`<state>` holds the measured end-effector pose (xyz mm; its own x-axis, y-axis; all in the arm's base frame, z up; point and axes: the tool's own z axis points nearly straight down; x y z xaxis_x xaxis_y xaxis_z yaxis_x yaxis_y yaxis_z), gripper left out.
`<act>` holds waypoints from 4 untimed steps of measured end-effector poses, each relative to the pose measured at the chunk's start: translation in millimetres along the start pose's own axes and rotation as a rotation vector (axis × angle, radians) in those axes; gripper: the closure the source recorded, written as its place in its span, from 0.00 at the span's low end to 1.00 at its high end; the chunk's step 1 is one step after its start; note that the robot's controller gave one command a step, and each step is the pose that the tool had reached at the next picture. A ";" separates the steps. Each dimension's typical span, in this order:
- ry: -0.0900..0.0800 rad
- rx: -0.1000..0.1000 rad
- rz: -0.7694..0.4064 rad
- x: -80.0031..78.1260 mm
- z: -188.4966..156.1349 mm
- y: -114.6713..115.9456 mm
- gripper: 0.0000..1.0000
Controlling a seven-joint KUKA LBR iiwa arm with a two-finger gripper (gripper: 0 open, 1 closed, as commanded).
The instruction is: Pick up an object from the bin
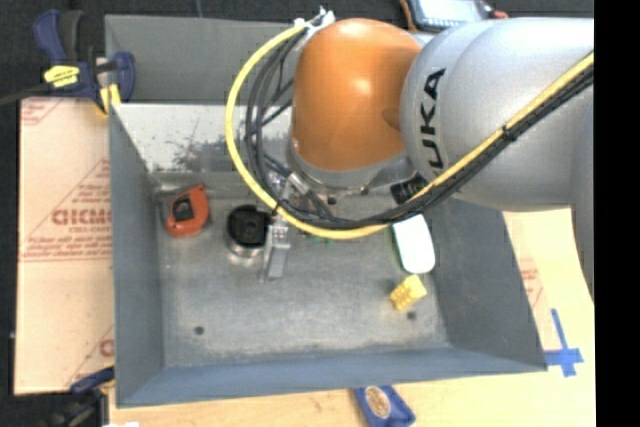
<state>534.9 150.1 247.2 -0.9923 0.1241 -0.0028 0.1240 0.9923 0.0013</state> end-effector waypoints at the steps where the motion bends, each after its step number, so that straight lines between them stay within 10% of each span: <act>1: 0.000 0.001 -0.122 -11.9 29.2 -7.7 0.00; 3: 0.000 -0.001 -0.269 -28.6 44.7 16.2 0.00; 4: 0.000 0.000 -0.157 -32.1 56.5 6.5 0.00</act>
Offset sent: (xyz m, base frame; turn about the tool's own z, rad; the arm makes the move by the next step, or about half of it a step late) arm 0.0414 0.0248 -0.0483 -0.3119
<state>567.7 152.6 190.8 -0.9995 -0.0323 -0.0028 -0.0323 0.9995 0.0011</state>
